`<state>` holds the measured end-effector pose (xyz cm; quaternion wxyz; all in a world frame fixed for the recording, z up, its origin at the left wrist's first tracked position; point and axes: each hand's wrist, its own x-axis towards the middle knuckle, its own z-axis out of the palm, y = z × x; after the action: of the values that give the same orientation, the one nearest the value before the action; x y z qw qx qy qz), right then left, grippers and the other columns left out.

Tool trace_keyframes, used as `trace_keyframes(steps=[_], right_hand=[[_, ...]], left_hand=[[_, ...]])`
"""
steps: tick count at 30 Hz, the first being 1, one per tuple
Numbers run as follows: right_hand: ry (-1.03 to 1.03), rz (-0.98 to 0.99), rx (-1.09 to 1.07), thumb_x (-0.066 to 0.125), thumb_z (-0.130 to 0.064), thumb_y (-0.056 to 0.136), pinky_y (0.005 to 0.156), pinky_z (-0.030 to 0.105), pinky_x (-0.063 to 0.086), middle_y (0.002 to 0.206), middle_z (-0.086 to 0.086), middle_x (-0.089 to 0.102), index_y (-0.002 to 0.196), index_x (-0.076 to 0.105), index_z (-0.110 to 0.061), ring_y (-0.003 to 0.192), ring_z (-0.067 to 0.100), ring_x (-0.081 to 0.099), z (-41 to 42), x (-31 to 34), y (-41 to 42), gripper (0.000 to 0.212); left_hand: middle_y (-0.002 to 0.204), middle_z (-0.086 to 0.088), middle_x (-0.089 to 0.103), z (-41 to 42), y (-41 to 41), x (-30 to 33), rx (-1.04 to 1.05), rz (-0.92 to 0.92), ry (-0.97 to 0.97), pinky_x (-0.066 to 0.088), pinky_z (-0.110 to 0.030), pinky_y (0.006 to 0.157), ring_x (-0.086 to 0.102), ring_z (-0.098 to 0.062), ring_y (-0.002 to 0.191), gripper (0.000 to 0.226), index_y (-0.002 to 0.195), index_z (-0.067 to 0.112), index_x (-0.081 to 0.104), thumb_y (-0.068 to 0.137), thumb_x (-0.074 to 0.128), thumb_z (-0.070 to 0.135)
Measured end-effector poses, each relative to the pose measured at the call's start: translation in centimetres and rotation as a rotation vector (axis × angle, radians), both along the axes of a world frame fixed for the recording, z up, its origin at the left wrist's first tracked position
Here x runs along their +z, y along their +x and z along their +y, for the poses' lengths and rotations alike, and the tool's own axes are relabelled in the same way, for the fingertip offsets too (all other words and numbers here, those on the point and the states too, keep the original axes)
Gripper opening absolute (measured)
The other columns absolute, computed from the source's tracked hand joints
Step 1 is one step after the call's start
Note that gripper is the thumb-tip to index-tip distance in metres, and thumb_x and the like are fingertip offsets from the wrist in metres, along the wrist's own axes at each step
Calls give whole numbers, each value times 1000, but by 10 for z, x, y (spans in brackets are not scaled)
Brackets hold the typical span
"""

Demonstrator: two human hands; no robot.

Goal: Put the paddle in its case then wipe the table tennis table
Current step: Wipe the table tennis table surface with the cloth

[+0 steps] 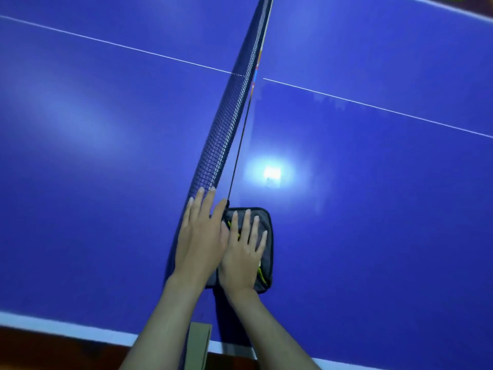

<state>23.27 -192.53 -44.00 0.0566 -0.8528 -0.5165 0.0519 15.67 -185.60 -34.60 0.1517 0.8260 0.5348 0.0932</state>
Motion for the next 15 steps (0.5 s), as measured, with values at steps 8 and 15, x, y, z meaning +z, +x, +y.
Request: trace_keyframes(steps=[8, 15], right_hand=[[11, 54, 119, 37, -46, 107, 129, 50, 17, 175, 1, 8, 166, 20, -26, 162, 21, 7, 41, -2, 22, 64], [40, 120, 18, 52, -40, 103, 130, 47, 14, 173, -1, 19, 165, 25, -29, 161, 21, 15, 42, 5, 106, 69]], left_hand=[[162, -8, 37, 5, 0, 7, -39, -3, 29, 17, -45, 129, 21, -26, 156, 53, 151, 15, 47, 98, 46, 18], [158, -11, 43, 6, 32, 0, -87, 52, 35, 21, -49, 127, 29, -30, 153, 50, 146, 11, 52, 97, 51, 13]])
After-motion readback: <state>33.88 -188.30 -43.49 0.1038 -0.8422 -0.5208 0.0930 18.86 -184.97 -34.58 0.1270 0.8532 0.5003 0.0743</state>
